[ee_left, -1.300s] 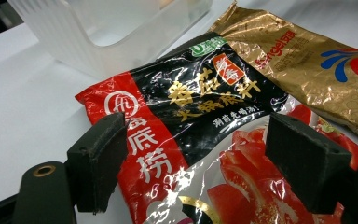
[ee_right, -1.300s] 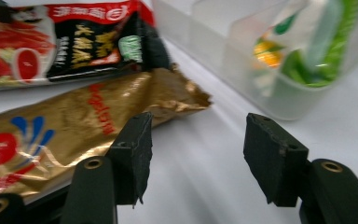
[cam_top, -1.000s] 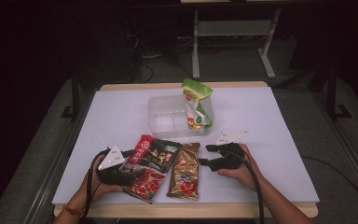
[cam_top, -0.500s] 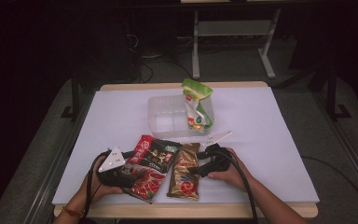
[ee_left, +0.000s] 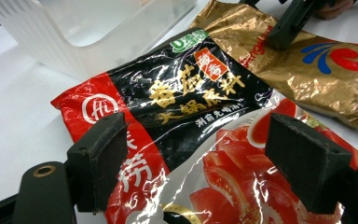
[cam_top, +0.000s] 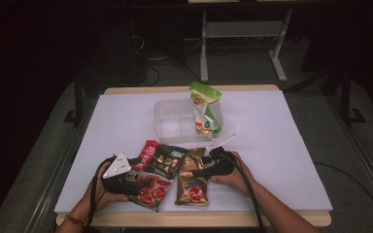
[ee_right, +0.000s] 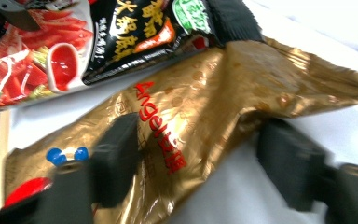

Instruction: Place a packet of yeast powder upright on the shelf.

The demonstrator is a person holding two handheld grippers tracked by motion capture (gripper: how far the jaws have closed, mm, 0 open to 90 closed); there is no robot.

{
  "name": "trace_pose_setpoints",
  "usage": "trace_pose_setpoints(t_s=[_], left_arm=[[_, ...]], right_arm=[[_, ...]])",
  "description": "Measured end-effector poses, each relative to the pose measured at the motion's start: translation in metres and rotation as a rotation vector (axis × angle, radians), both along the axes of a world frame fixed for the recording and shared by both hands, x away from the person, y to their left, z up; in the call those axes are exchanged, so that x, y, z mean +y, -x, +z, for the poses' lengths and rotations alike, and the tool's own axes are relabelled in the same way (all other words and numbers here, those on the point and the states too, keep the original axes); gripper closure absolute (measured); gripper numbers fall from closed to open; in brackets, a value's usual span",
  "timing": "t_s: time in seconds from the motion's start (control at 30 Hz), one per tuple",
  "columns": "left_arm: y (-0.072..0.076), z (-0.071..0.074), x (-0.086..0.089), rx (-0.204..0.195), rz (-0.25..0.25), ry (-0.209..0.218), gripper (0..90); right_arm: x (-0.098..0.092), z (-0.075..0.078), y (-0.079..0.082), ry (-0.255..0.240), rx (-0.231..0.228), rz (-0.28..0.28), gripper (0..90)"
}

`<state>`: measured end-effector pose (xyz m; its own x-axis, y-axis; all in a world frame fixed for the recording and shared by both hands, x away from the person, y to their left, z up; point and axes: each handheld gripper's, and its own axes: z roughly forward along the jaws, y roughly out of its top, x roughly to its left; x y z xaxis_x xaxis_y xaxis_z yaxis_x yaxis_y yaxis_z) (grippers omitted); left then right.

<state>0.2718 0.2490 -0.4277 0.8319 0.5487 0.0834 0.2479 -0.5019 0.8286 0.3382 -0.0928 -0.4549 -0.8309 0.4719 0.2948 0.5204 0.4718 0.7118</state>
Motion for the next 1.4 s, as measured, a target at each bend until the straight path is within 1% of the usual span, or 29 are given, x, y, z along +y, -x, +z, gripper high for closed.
trace_pose_setpoints(t_s=[0.03, 0.07, 0.1, 0.13, 0.17, 0.33, 0.37, 0.5, 0.6, 0.67, 0.73, 0.77, 0.87, 1.0, 1.03, 1.1, 1.17, 1.23, 1.3, 1.37, 1.4], left_arm=[[0.000, 0.000, 0.000, 0.001, 0.000, 0.000, 20.6], [0.000, 0.000, 0.000, 0.000, 0.000, 0.000, 20.6], [0.000, 0.000, 0.000, -0.001, 0.000, 0.000, 20.6], [0.000, 0.000, 0.000, 0.001, 0.000, 0.000, 20.6], [0.000, 0.000, 0.000, 0.002, 0.000, 0.001, 20.6], [0.000, 0.000, 0.001, 0.008, 0.012, 0.019, 20.6], [-0.001, 0.001, 0.001, 0.009, 0.015, 0.018, 20.6], [0.000, 0.002, 0.003, 0.006, 0.024, 0.023, 20.6], [0.000, 0.002, 0.003, 0.003, 0.026, 0.018, 20.7], [0.000, 0.002, 0.003, -0.001, 0.029, 0.009, 20.7], [0.000, 0.002, 0.003, 0.002, 0.028, 0.013, 20.7], [0.000, 0.003, 0.003, -0.003, 0.028, 0.007, 20.7], [0.001, 0.004, 0.003, -0.007, 0.025, 0.010, 21.0], [0.002, 0.004, 0.002, -0.010, 0.020, 0.011, 22.3], [0.002, 0.005, 0.002, -0.004, 0.018, 0.020, 22.3], [0.002, 0.007, 0.001, 0.012, 0.009, 0.053, 22.5], [0.002, 0.010, -0.003, 0.017, 0.007, 0.056, 22.8], [0.000, 0.011, -0.009, 0.050, -0.007, 0.078, 23.0], [-0.002, 0.013, -0.019, 0.082, -0.025, 0.085, 22.9], [-0.006, 0.015, -0.032, 0.135, -0.039, 0.107, 23.0], [-0.007, 0.016, -0.039, 0.152, -0.048, 0.102, 23.0]], right_arm=[[-0.002, 0.000, 0.000, -0.012, 0.007, -0.002, 50.6], [-0.003, 0.002, 0.001, -0.008, 0.004, 0.007, 56.4], [-0.003, 0.002, 0.001, -0.008, 0.004, 0.007, 56.4], [-0.003, 0.002, 0.002, -0.007, 0.001, 0.007, 62.9], [-0.003, 0.002, 0.002, -0.007, 0.001, 0.007, 62.9], [-0.005, 0.004, 0.005, -0.008, -0.009, 0.008, 79.5], [-0.005, 0.004, 0.005, -0.008, -0.009, 0.008, 79.5], [-0.008, 0.005, 0.007, -0.020, -0.024, 0.000, 86.5], [-0.010, 0.009, 0.011, -0.011, -0.055, -0.005, 89.0], [-0.012, 0.010, 0.012, -0.011, -0.063, -0.006, 89.2], [-0.014, 0.011, 0.013, -0.008, -0.067, -0.018, 89.0], [-0.016, 0.011, 0.013, -0.010, -0.067, -0.020, 88.7], [-0.018, 0.012, 0.013, -0.011, -0.073, -0.025, 86.8], [-0.018, 0.013, 0.016, 0.000, -0.085, -0.015, 89.6], [-0.018, 0.013, 0.016, 0.000, -0.085, -0.015, 89.6], [-0.020, 0.013, 0.018, 0.002, -0.083, -0.014, 89.7], [-0.023, 0.014, 0.019, 0.004, -0.078, -0.008, 89.7], [-0.027, 0.015, 0.022, 0.009, -0.082, -0.005, 89.7], [-0.030, 0.016, 0.025, 0.017, -0.087, -0.007, 89.7], [-0.033, 0.017, 0.026, 0.022, -0.086, -0.011, 89.6], [-0.035, 0.016, 0.027, 0.023, -0.086, -0.015, 89.4]])
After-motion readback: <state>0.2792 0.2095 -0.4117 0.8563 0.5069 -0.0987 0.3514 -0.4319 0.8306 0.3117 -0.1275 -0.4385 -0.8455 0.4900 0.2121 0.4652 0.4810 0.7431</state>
